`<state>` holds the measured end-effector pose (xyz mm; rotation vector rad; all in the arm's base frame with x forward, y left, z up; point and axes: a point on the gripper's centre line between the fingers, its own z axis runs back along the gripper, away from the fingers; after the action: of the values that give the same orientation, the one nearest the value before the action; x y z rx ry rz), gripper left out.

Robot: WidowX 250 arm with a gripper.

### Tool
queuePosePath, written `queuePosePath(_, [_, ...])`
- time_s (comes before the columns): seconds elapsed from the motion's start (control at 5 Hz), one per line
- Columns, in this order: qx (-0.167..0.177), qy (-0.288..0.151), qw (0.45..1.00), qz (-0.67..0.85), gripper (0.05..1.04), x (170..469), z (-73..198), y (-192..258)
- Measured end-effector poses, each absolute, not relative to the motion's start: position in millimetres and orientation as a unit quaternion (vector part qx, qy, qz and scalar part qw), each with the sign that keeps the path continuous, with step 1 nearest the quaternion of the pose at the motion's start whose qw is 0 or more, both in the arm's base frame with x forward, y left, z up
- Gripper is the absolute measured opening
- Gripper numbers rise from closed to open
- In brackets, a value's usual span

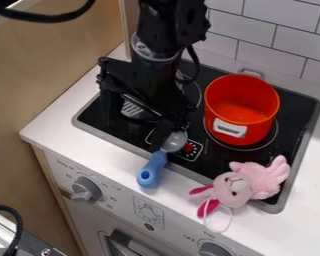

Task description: Put the blue spoon to the left corner of the stove

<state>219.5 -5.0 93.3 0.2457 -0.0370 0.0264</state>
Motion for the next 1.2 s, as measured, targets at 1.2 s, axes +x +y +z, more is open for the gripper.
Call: queuePosePath(1.2, [0.107,-0.067,0.991,0.050,1.000,211,56,-38])
